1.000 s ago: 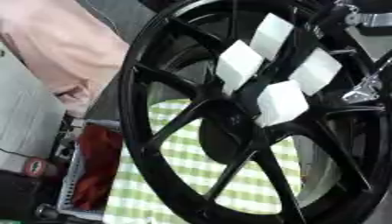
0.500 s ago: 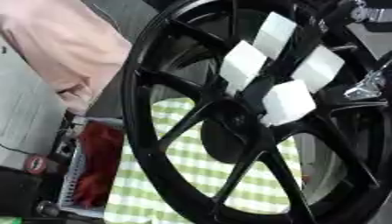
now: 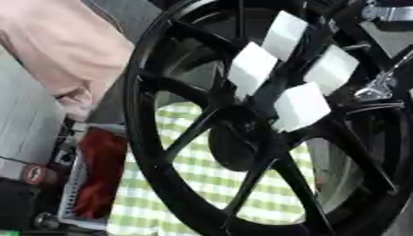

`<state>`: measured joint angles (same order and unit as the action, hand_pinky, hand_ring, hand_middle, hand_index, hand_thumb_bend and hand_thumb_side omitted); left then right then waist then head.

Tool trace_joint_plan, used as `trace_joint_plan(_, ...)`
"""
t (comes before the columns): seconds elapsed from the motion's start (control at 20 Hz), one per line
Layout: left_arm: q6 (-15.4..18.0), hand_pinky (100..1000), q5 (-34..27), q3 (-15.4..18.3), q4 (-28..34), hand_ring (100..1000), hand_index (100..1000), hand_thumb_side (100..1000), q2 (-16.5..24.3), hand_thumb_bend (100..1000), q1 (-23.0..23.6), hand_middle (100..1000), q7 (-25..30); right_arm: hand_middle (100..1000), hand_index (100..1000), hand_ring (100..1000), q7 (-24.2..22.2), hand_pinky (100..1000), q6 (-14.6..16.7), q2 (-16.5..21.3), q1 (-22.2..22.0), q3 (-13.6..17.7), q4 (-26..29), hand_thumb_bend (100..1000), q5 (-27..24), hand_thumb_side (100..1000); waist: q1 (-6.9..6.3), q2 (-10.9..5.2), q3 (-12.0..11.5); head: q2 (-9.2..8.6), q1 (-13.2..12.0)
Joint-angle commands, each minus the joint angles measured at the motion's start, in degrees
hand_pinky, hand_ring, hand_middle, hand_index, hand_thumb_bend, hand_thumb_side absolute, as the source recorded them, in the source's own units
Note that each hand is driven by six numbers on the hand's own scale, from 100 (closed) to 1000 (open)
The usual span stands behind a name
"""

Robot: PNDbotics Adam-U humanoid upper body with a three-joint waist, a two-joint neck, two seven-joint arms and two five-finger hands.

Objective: Pull the pin out of the wheel hub.

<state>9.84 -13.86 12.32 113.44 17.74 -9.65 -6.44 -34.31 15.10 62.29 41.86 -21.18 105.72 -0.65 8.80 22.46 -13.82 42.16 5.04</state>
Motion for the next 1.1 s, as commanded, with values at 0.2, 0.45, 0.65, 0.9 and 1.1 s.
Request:
trace_joint_plan(0.2, 0.1, 905, 0.2, 0.2, 1.2, 620, 790, 792, 1.1, 100, -0.5, 622, 0.0, 653, 763, 714, -1.8, 821, 2.0, 1.2, 1.0, 1.2, -1.1, 439, 1.1, 100, -0.54, -1.01, -0.1, -1.15, 0.1)
trace_joint_plan(0.45, 0.1, 905, 0.1, 0.2, 1.2, 619, 786, 790, 1.1, 100, -0.5, 621, 0.0, 668, 773, 724, -3.0, 824, 3.4, 1.0, 1.4, 1.2, -1.7, 415, 1.4, 100, -0.47, -1.06, -0.1, -1.38, 0.0)
trace_joint_plan(0.65, 0.0, 905, 0.0, 0.3, 1.2, 619, 785, 791, 1.1, 100, -0.5, 621, -0.1, 647, 761, 720, -3.2, 823, 3.9, 0.8, 1.6, 1.2, -2.1, 395, 1.4, 100, -0.40, -1.12, -0.1, -1.37, -0.2)
trace_joint_plan(0.9, 0.0, 906, 0.0, 0.2, 1.2, 619, 785, 791, 1.1, 100, -0.5, 621, -0.1, 605, 731, 712, -3.2, 821, 3.8, 0.7, 1.7, 1.0, -2.3, 376, 1.1, 100, -0.31, -1.09, -0.2, -1.56, -0.2)
trace_joint_plan(1.1, 0.0, 906, 0.1, 0.2, 1.2, 619, 786, 791, 1.1, 100, -0.6, 620, 0.0, 592, 722, 710, -3.7, 822, 3.9, 0.7, 1.7, 0.9, -2.5, 356, 1.2, 100, -0.26, -0.99, -0.3, -1.72, -0.1)
